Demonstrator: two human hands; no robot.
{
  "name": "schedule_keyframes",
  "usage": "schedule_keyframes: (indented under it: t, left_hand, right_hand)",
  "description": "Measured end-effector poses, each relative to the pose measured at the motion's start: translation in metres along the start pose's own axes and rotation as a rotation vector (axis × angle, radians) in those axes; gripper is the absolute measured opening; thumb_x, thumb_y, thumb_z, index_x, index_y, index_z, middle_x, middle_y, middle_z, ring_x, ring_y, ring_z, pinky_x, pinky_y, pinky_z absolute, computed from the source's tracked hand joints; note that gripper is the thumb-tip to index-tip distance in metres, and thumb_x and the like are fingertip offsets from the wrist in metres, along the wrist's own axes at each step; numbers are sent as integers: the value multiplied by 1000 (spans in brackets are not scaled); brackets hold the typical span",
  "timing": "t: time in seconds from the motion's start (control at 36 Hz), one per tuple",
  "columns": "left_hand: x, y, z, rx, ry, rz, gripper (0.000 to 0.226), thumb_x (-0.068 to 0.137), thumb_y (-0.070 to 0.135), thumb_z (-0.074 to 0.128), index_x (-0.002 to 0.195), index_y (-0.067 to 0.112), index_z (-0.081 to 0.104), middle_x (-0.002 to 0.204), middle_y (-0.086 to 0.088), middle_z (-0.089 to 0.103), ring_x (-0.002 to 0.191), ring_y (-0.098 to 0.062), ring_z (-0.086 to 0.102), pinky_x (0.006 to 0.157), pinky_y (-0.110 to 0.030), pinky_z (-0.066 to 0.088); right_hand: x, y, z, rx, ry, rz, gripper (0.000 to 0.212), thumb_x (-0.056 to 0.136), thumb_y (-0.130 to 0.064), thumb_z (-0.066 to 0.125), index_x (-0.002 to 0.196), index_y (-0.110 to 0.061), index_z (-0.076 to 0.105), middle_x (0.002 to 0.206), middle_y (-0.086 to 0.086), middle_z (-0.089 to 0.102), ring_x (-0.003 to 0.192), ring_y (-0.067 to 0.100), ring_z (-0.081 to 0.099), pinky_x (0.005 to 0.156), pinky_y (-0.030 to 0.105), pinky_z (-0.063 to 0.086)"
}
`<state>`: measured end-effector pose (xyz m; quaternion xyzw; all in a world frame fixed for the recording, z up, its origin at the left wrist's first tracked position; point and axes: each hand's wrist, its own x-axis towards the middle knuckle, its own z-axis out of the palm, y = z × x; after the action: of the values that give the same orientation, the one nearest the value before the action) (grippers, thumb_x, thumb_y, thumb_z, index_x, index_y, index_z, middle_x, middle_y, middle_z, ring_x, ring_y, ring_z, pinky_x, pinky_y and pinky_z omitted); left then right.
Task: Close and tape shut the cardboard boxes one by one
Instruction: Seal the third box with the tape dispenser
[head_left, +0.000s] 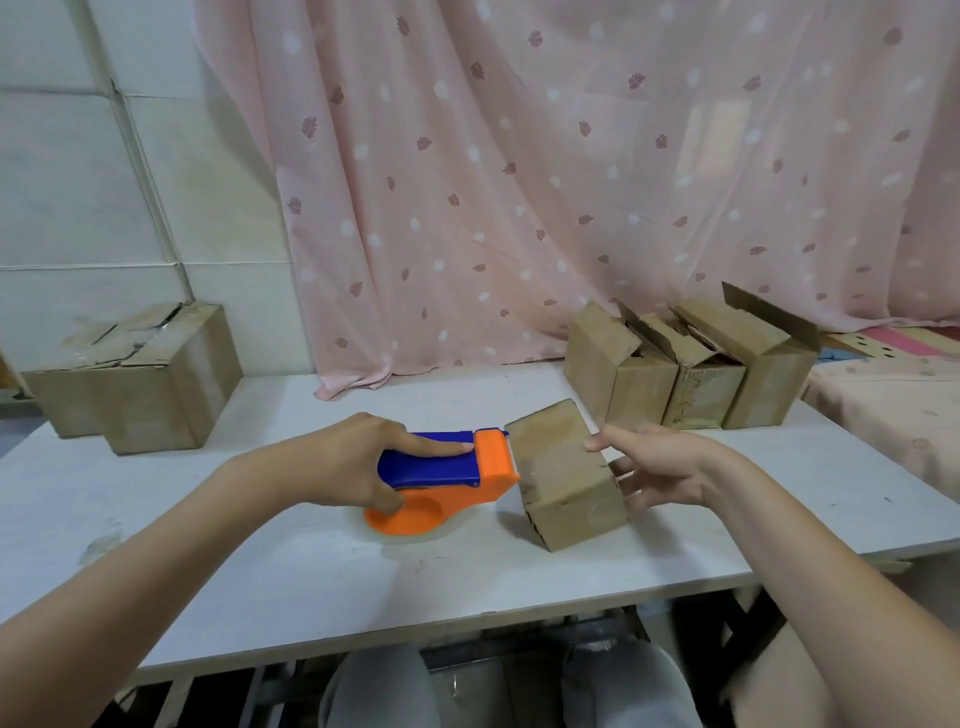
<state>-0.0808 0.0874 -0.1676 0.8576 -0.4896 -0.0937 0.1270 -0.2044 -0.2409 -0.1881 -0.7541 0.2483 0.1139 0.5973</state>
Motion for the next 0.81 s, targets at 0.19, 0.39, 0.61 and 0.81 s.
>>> schedule_keyframes:
  t: [0.19,0.39,0.61,0.81]
  left_hand:
    - [10,5,-1,24,-25,4,80,82,26,68,126,81,30,91,12,50,79,-8,50,63,-15,38]
    - [15,6,0,20,-40,3,78,84,30,68,126,82,28,92,12,50,80,-9,52,69,-25,50]
    - [18,6,1,14,-21,29,76,85,34,70,118,86,27,93,12,53,82,-9,53,69,-22,46]
    - [15,7,-1,31,-16,16,76,85,33,69,123,84,28,89,12,52,79,-10,53,68,-23,48]
  right_hand:
    - [1,11,7,141,-37,1,39,95,-20,60,128,2,57,100,23,68,84,34,67,87,45,58]
    - [-1,9,12,-106,24,-83,23,95,-28,60,113,-25,74,98,4,70,90,22,61,107,46,48]
    - [-46,-11,52,-1076,194,-575,66,103,-43,48,159,-21,20,165,-4,18,151,13,10,120,33,16]
    - [-24,16,81,-1367,220,-547,86,100,-59,39,160,-17,-6,167,-2,-10,154,16,-8,116,24,-6]
